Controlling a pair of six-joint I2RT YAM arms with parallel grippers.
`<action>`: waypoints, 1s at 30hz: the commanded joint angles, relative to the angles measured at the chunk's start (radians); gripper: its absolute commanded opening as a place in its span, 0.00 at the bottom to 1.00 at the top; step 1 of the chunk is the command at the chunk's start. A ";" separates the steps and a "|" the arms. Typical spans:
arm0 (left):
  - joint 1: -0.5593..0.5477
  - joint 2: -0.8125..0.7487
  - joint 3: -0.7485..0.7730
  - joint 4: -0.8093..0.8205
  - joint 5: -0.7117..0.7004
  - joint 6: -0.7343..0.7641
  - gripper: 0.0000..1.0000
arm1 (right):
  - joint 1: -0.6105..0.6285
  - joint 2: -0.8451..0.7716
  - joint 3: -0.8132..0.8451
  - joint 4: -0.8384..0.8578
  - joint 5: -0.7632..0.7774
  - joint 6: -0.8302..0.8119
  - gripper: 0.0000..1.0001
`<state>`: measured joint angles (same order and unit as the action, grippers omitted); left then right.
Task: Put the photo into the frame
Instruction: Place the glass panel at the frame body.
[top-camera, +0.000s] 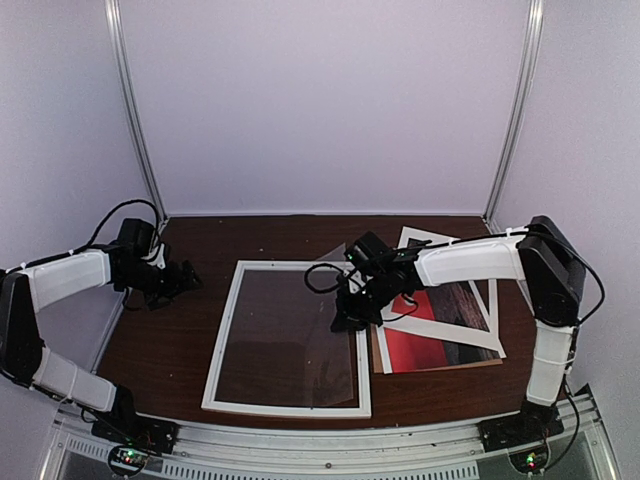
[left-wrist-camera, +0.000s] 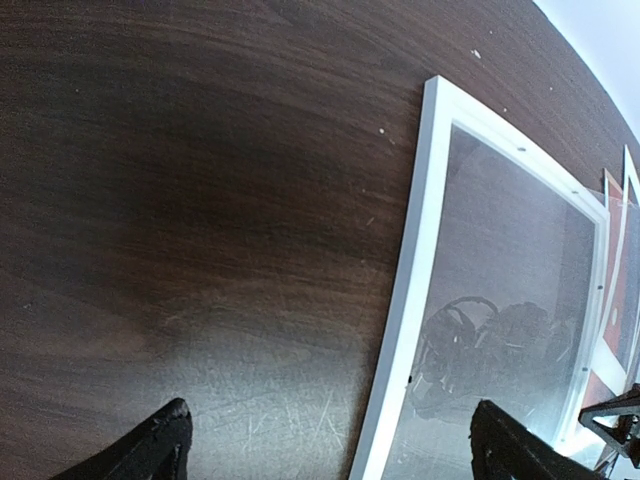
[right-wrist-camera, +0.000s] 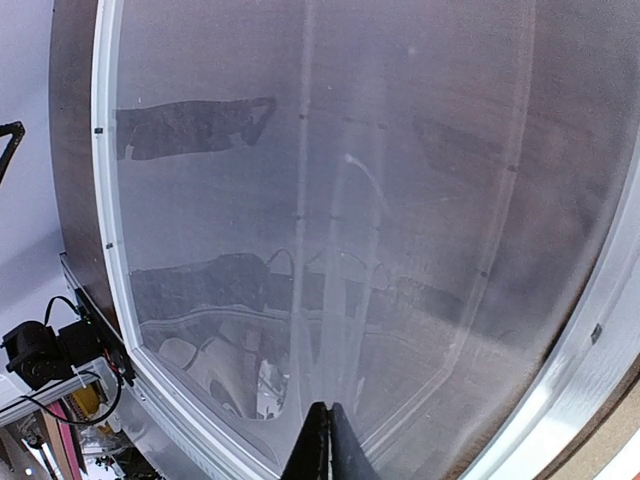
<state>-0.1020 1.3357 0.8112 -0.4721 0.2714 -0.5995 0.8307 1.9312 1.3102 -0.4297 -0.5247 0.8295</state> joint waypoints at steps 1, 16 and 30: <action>-0.008 0.012 -0.012 0.029 0.010 -0.005 0.98 | 0.005 0.023 0.033 -0.005 -0.029 -0.031 0.06; -0.024 0.027 -0.015 0.042 0.013 -0.008 0.98 | 0.005 0.049 0.061 -0.040 -0.028 -0.070 0.24; -0.112 -0.003 -0.015 0.095 -0.001 -0.027 0.98 | 0.005 0.073 0.101 -0.095 0.007 -0.107 0.49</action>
<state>-0.1703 1.3544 0.8066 -0.4515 0.2718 -0.6090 0.8307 1.9808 1.3769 -0.5072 -0.5419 0.7418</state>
